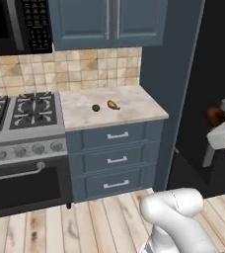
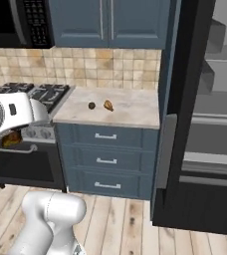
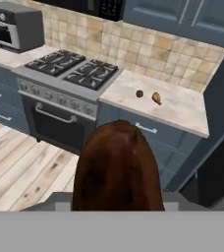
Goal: Open the fridge, remove the kiwi, sweet potato, and chicken drumstick, and place them on any counter.
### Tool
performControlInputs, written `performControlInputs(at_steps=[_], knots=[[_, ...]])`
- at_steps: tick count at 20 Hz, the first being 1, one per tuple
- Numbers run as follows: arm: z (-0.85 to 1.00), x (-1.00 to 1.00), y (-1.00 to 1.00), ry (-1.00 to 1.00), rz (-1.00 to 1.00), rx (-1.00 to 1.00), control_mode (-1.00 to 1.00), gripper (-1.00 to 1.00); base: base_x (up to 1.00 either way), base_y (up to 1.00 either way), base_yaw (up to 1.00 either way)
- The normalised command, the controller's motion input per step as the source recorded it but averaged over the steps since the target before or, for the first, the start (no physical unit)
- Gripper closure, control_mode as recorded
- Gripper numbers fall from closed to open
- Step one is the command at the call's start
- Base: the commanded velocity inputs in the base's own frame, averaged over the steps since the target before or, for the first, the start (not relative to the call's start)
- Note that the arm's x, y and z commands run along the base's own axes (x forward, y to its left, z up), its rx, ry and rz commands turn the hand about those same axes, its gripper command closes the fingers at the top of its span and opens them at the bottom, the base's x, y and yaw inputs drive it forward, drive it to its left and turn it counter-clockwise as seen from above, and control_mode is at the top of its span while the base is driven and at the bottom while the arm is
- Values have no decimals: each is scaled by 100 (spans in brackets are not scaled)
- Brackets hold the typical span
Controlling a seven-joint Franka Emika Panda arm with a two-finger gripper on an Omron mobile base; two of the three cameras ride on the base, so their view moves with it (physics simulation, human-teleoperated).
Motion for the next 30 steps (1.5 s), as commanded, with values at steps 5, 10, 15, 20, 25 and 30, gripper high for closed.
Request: performControlInputs(at_steps=[5,10,15,20,25,30], knots=[[0,0,0,0,0,0,100,100,100,1,0],[0,0,0,0,0,0,100,100,98,0,0],[0,0,0,0,0,0,100,100,88,0,0],[0,0,0,0,0,0,100,100,75,1,0],[0,0,0,0,0,0,100,100,32,0,0],[0,0,0,0,0,0,100,100,39,8,0]])
